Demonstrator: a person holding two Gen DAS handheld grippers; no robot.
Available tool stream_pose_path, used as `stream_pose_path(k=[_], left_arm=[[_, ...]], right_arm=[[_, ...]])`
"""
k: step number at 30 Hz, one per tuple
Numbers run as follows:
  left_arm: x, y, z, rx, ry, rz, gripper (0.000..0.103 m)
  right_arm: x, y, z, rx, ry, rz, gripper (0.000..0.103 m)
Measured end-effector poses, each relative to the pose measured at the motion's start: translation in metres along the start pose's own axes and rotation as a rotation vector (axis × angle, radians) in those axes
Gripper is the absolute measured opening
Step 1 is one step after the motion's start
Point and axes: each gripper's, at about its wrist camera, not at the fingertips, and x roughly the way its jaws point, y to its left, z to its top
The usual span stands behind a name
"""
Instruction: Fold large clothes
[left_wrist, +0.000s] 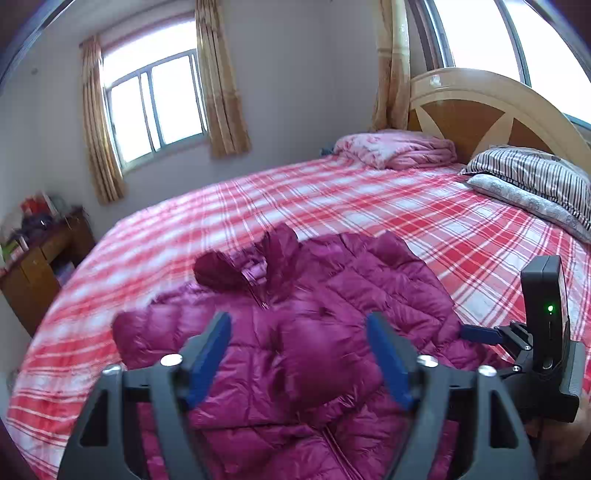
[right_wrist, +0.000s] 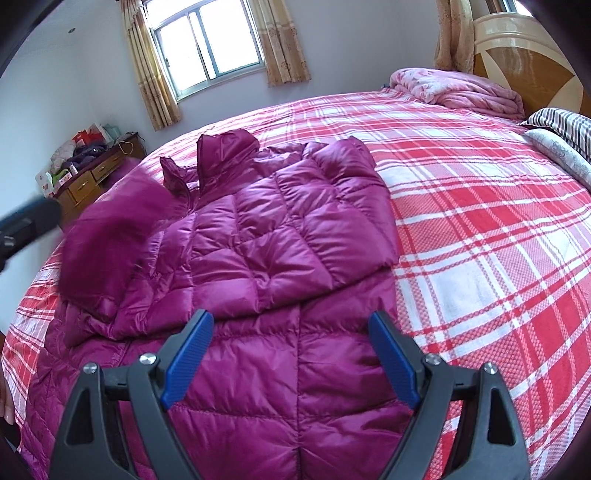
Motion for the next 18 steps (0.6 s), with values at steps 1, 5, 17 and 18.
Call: stream_pose_path(k=[1,5,17,18], left_arm=[[-0.001,0.000,0.000,0.010,-0.008,0.019,0.083],[0.008,0.026,-0.005,0.013,0.010,0.099,0.086],[0.103,0.177,-0.087,-0.214,0.326,0.255,0.087],[0.103,0.182,-0.093,-0.245,0.333,0.243,0.087]], right_arm=[[0.000,0.000,0.000,0.002,0.000,0.002,0.088],[0.000,0.000,0.000,0.001,-0.003,0.003,0.088],[-0.020,0.073,0.038,-0.134,-0.013,0.134,0.066],[-0.013,0.086,0.042,-0.175,-0.001,0.138,0.063]])
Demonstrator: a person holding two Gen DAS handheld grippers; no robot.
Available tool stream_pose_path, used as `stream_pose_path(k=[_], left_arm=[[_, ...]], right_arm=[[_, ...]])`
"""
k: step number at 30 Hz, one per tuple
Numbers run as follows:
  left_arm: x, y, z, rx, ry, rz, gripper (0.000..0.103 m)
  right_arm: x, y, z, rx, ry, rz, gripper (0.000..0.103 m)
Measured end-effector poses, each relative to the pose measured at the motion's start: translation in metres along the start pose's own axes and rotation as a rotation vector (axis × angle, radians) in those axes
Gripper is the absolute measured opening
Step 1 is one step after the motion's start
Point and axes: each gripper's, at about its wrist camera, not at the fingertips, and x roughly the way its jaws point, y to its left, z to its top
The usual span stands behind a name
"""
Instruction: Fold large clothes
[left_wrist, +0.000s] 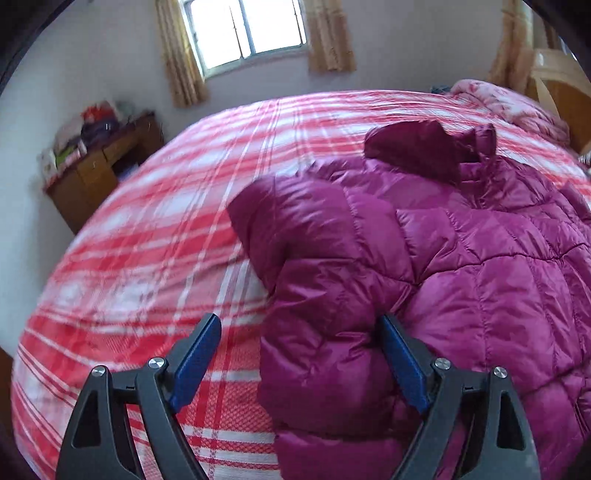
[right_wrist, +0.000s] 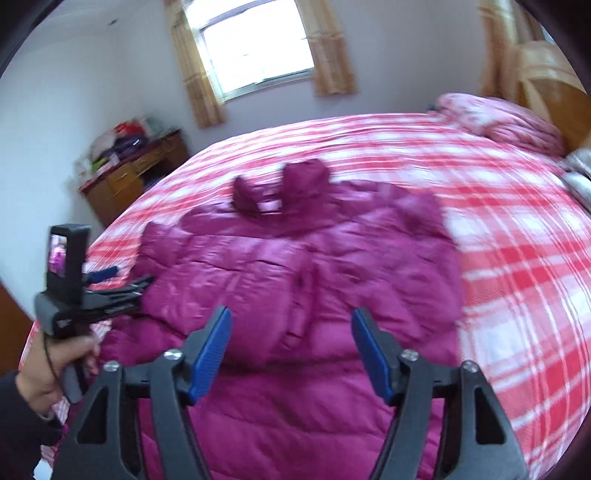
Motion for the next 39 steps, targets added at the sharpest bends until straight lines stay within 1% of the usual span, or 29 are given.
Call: stream_pose_path(k=[2,3,4,5,7,9,10,11,12,13,14,16,17,18,19,21,24,26,29,35,39], left_arm=[[0.004,0.009,-0.005,-0.043,0.012,-0.027,0.088],[0.004,0.012,-0.006,-0.056,0.011,-0.041,0.088],[0.004,0.015,-0.006,-0.064,0.012,-0.049,0.088],[0.002,0.017,-0.003,-0.075,0.010,-0.052,0.088],[-0.009,0.024,0.000,-0.106,-0.019,-0.070,0.088],[-0.029,0.029,0.006,-0.132,-0.071,-0.094,0.088],[-0.037,0.031,0.011,-0.142,-0.099,-0.105,0.088],[-0.049,0.032,0.018,-0.159,-0.139,-0.127,0.088],[-0.056,0.034,0.024,-0.172,-0.160,-0.145,0.088],[-0.064,0.031,0.032,-0.189,-0.185,-0.181,0.088],[-0.068,0.026,0.038,-0.196,-0.196,-0.221,0.088],[-0.067,0.010,0.049,-0.182,-0.189,-0.302,0.089],[-0.062,0.001,0.052,-0.168,-0.183,-0.344,0.089],[-0.056,-0.005,0.052,-0.159,-0.175,-0.361,0.089],[-0.049,-0.011,0.052,-0.154,-0.161,-0.355,0.089],[-0.024,-0.019,0.049,-0.151,-0.105,-0.331,0.089],[0.012,-0.021,0.036,-0.168,-0.017,-0.296,0.089],[0.029,-0.020,0.028,-0.178,0.022,-0.300,0.089],[0.031,-0.018,0.021,-0.173,0.020,-0.313,0.090],[0.037,-0.014,0.017,-0.182,0.025,-0.339,0.091],[0.034,-0.018,0.016,-0.159,0.030,-0.324,0.093]], right_arm=[[0.018,0.013,0.005,-0.046,0.038,0.007,0.061],[0.033,0.020,0.005,-0.069,0.089,0.005,0.061],[0.047,0.021,0.002,-0.080,0.137,-0.001,0.055],[0.057,0.021,-0.001,-0.086,0.177,-0.011,0.051],[0.067,0.018,-0.008,-0.090,0.221,-0.022,0.050],[0.060,0.012,-0.010,-0.079,0.219,-0.036,0.050],[0.053,0.009,-0.007,-0.071,0.204,-0.049,0.050],[0.046,0.009,-0.002,-0.070,0.178,-0.057,0.050],[0.039,0.009,0.003,-0.069,0.151,-0.060,0.050],[0.031,0.011,0.011,-0.062,0.113,-0.056,0.050],[0.026,0.013,0.019,-0.054,0.088,-0.048,0.050],[0.027,0.019,0.032,-0.041,0.053,-0.032,0.052],[0.031,0.022,0.035,-0.042,0.048,-0.034,0.052],[0.041,0.024,0.038,-0.047,0.058,-0.035,0.052],[0.050,0.026,0.038,-0.046,0.071,-0.029,0.052],[0.067,0.024,0.036,-0.035,0.096,-0.018,0.052],[0.089,0.018,0.026,-0.020,0.137,-0.036,0.052],[0.094,0.013,0.020,-0.007,0.146,-0.033,0.052],[0.096,0.011,0.013,-0.016,0.146,-0.032,0.052],[0.094,0.008,0.005,-0.017,0.142,-0.039,0.051],[0.097,0.013,-0.001,-0.057,0.131,-0.073,0.051]])
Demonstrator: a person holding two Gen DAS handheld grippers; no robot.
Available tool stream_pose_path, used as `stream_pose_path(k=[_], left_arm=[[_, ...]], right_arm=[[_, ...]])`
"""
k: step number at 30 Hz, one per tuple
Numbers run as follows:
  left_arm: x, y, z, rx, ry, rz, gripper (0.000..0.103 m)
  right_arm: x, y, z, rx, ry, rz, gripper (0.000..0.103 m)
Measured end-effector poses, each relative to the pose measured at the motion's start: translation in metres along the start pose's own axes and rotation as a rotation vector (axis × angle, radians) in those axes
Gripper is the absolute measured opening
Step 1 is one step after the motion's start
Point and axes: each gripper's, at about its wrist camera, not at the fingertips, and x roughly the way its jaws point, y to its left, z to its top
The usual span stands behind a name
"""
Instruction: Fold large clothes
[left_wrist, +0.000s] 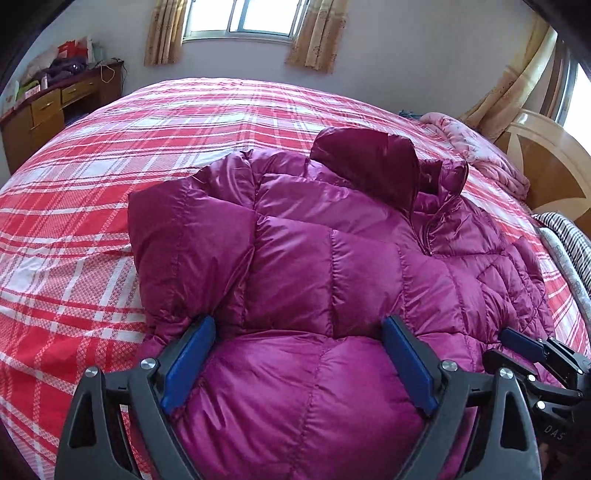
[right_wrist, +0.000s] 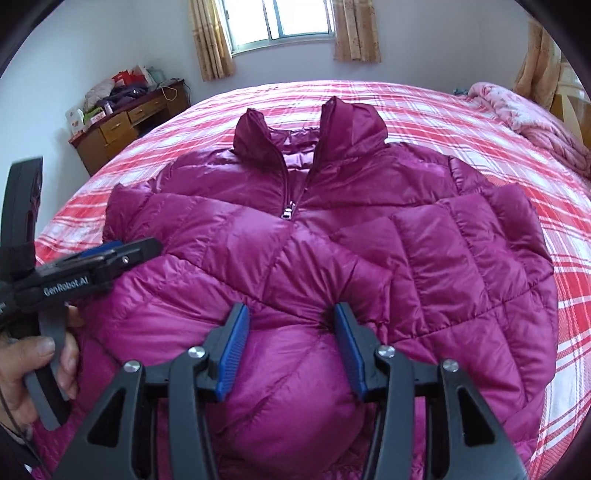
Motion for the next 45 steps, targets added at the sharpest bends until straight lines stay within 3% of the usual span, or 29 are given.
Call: stream_pose_path(k=[26,38,41,45], left_arm=[[0.011,-0.018,-0.002,0.101,0.036,0.117,0.098],[0.013,-0.019,-0.001,0.117,0.047,0.137,0.099],[0.009,-0.015,0.002,0.108,0.054,0.106,0.099],[-0.006,-0.013,0.005,0.109,0.055,0.101,0.099]], right_arm=[[0.013,0.028,-0.004,-0.133,0.014,-0.188,0.052],[0.013,0.027,-0.002,-0.138,0.021,-0.186,0.052],[0.010,0.027,0.001,-0.171,0.032,-0.154,0.057],[-0.001,0.020,0.009,-0.175,0.061,-0.065,0.077]])
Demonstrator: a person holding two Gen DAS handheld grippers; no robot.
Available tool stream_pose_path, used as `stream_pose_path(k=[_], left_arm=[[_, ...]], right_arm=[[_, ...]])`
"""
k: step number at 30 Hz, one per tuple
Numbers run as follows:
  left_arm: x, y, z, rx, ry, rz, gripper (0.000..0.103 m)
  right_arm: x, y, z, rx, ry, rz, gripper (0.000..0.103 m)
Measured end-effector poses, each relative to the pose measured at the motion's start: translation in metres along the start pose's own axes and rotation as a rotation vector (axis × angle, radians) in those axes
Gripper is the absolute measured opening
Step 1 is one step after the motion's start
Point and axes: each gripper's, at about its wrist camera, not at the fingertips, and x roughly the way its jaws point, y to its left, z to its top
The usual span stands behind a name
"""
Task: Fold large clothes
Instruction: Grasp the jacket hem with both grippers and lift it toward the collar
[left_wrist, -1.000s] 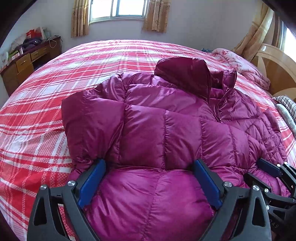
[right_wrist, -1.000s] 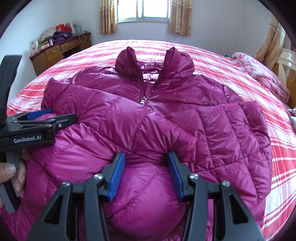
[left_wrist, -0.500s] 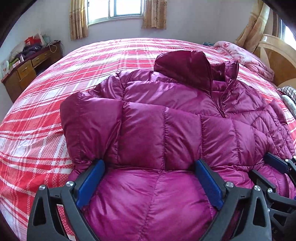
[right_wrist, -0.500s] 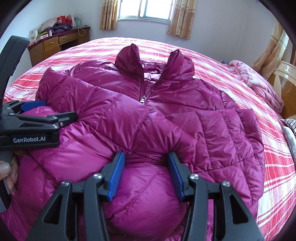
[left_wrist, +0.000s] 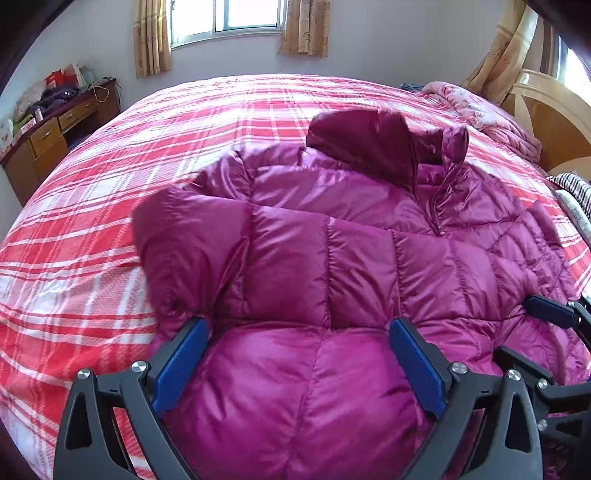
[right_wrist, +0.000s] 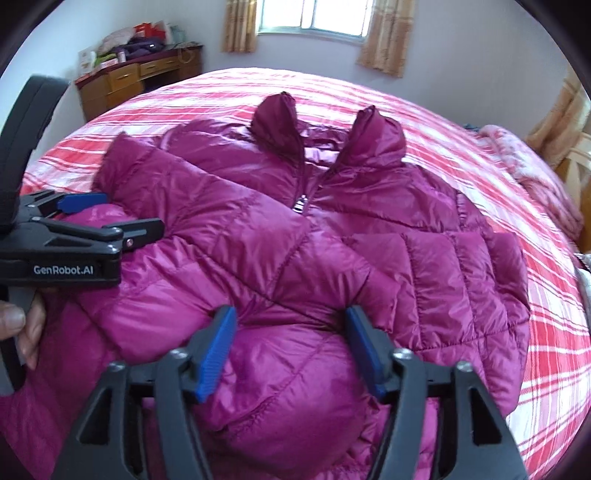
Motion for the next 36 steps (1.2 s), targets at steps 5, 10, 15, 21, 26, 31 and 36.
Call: stream_pose_path(k=[5,10,15,21,26,31,36], left_arm=[[-0.034,0.010,0.028,-0.038,-0.104,-0.056,0.099],[-0.024,0.008,0.071,-0.024,-0.111,-0.051,0.099],[-0.004,0.010,0.116,-0.051,-0.124,-0.067,0.099],[0.027,0.010,0.168,-0.116,-0.121,-0.107,0.099],[0.069,-0.009,0.192,-0.022,-0.066,-0.018,0.099],[0.096,-0.017,0.181,0.049,0.022,0.006,0.099],[0.100,-0.003,0.145,0.061,0.087,0.022,0.099]], right_arm=[[-0.019,-0.023,0.020,0.090,-0.068,0.070,0.084],[-0.010,-0.054,0.057,0.207,-0.072,0.068,0.084],[0.005,-0.083,0.098,0.275,-0.092,0.015,0.084],[0.027,-0.111,0.138,0.301,-0.088,-0.026,0.087],[0.056,-0.122,0.164,0.269,-0.041,-0.071,0.087],[0.091,-0.126,0.171,0.217,0.071,-0.112,0.079],[0.092,-0.127,0.147,0.176,0.117,-0.111,0.021]])
